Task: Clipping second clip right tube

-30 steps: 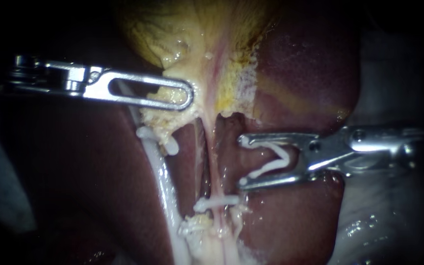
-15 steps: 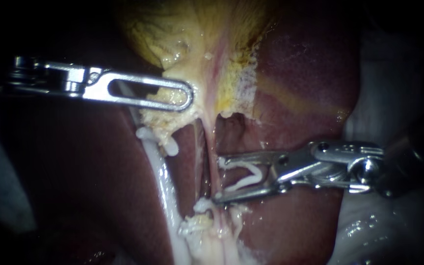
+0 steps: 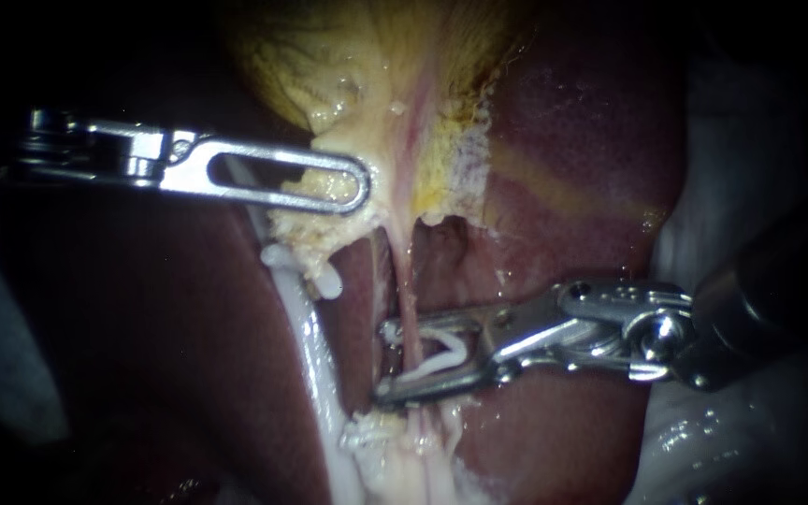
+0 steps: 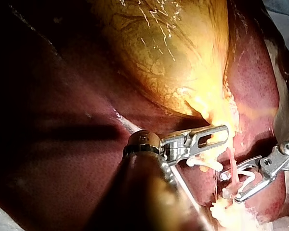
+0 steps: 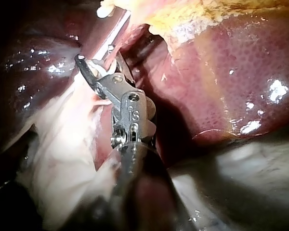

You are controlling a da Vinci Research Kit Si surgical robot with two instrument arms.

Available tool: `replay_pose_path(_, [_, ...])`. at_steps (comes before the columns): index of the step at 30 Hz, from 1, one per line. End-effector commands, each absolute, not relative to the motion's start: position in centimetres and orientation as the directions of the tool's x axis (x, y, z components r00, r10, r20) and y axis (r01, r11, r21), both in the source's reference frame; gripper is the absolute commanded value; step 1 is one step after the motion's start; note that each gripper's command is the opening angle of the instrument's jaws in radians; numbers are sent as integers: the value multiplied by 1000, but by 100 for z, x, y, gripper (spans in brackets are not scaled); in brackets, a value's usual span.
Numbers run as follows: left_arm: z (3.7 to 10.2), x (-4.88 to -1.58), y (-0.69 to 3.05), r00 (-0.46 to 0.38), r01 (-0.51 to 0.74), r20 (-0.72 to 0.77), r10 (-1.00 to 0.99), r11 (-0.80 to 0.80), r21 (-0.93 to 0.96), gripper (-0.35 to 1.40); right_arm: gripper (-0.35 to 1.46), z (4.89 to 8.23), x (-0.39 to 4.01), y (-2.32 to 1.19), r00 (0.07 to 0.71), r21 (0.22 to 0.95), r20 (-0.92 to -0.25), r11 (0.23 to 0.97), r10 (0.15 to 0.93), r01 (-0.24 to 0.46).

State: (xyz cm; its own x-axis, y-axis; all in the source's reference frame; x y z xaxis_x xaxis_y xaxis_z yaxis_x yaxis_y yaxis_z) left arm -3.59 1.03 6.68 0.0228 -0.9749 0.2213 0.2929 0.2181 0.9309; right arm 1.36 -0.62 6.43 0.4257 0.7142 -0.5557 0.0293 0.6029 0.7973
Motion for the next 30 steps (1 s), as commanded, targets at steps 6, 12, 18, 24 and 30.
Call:
replay_pose_path(6, [668, -358, 103, 23, 293, 221, -975, 218, 931, -35, 2, 642, 135, -61, 422, 798, -555, 602, 717, 24])
replay_pose_path(12, [669, -358, 103, 23, 293, 221, -975, 218, 931, -35, -31, 644, 131, -59, 414, 808, -533, 589, 738, -9])
replay_pose_path(18, [670, -358, 104, 24, 292, 221, -975, 218, 931, -35, -35, 645, 125, -58, 406, 831, -492, 555, 770, -45])
replay_pose_path(24, [671, -357, 106, 24, 292, 221, -975, 219, 931, -35, -35, 647, 121, -64, 413, 828, -494, 558, 765, -44])
replay_pose_path(30, [672, -356, 106, 24, 292, 222, -975, 219, 931, -35, -35, 646, 122, -63, 412, 829, -493, 558, 766, -45])
